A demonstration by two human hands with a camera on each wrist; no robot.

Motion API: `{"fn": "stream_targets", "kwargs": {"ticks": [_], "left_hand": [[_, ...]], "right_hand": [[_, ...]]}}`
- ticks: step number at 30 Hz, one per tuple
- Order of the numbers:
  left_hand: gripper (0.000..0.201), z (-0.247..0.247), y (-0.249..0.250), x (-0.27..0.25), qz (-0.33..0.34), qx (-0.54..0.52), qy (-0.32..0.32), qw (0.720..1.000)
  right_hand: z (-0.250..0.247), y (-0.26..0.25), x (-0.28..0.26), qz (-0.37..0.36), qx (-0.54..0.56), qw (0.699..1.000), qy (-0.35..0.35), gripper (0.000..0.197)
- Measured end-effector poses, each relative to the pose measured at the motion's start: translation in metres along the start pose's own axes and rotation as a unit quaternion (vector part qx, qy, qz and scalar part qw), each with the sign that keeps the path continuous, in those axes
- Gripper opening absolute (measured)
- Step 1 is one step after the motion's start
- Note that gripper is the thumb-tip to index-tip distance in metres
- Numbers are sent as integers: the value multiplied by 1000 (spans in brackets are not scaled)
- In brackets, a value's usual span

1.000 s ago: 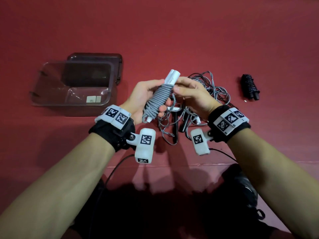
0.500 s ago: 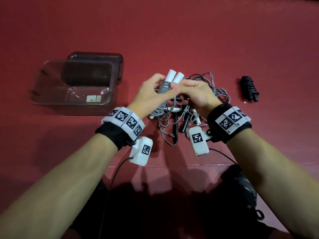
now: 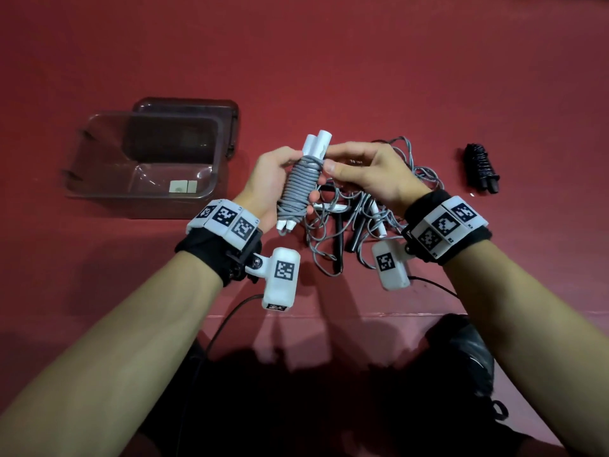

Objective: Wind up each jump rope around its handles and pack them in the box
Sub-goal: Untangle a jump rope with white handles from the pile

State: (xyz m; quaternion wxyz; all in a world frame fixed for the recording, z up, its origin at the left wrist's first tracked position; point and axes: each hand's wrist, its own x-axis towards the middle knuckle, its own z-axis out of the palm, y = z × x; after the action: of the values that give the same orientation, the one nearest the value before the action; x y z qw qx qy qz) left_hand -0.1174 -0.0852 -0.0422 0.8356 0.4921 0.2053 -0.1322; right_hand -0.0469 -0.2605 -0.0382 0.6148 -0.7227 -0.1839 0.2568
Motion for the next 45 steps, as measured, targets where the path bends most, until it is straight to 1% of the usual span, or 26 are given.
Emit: {"fn": "stream_targets", "kwargs": {"ticks": [2, 5, 7, 8, 10, 12, 13, 14, 15, 17, 20, 22, 25, 26, 29, 31, 33, 35, 36, 38, 39, 40, 41, 42, 44, 45], "left_hand": [[38, 2, 5, -5, -18, -34, -39, 999], [31, 2, 7, -12, -63, -59, -109, 990], [32, 2, 7, -16, -80, -52, -142, 985], [34, 2, 7, -16, -83, -39, -149, 985], [39, 6, 7, -13, -73, 3, -127, 989], [37, 8, 3, -5, 1, 71, -50, 996], [36, 6, 0, 0, 61, 130, 4, 990], [34, 4, -2, 4, 118, 194, 45, 973], [30, 0, -3, 7, 156, 243, 58, 956], [24, -4, -4, 9, 170, 286, 32, 942], [27, -10, -5, 11, 141, 281, 21, 949], [29, -10, -5, 9, 118, 228, 22, 966], [32, -6, -3, 6, 88, 159, 59, 982], [32, -5, -2, 5, 78, 143, 69, 984], [37, -4, 1, 1, 35, 88, 77, 993], [41, -3, 0, -1, 18, 67, 54, 996], [45, -1, 0, -4, 10, 51, 12, 999], [42, 0, 2, -7, -14, 28, -33, 999], [40, 0, 3, -8, -34, 10, -53, 998], [38, 2, 4, -13, -68, -30, -96, 993], [38, 3, 3, -15, -78, -51, -118, 989], [39, 5, 2, -15, -85, -72, -135, 985], [42, 7, 1, -15, -92, -91, -143, 981], [46, 8, 0, -14, -97, -105, -142, 980], [55, 10, -1, -9, -87, -81, -120, 986], [58, 11, -1, -6, -68, -40, -100, 992]], "right_hand": [[0, -2, 1, 1, 31, 999, -7, 26], [0, -2, -1, 28, 85, 994, -61, 48], [1, -2, -5, 43, 111, 989, -87, 53], [2, -1, -7, 40, 114, 989, -83, 52], [4, 2, -6, 38, 136, 989, -45, 46], [4, 5, -2, 51, 149, 987, 17, 45], [3, 6, 0, 65, 141, 987, 51, 46], [2, 7, 3, 80, 126, 986, 80, 46], [1, 6, 4, 95, 110, 984, 101, 42], [2, 3, 4, 114, 72, 982, 134, 41], [5, 1, 2, 96, 22, 983, 154, 42], [8, 1, 1, 73, 31, 990, 119, 30], [4, 4, 0, 46, 43, 996, 64, 8], [1, 4, 1, 40, 33, 997, 48, 9], [-9, 1, 1, 38, -14, 999, -5, 22], [-13, -1, 1, 31, -31, 999, -18, 27], [-12, -1, 2, 18, -27, 999, -15, 24], [-10, -2, 2, 17, -9, 1000, -7, 21], [-9, -2, 2, 18, 8, 1000, -8, 25], [-10, -2, 0, 10, 38, 998, -43, 38], [-9, -2, -1, 2, 44, 996, -73, 38], [-7, -3, -3, -5, 38, 995, -89, 30], [-3, -4, -5, -10, 29, 996, -85, 22], [0, -5, -5, -13, 22, 998, -62, 24], [3, -6, -6, -27, 1, 1000, -3, 39], [5, -5, -6, -30, -9, 999, 26, 43]]}}
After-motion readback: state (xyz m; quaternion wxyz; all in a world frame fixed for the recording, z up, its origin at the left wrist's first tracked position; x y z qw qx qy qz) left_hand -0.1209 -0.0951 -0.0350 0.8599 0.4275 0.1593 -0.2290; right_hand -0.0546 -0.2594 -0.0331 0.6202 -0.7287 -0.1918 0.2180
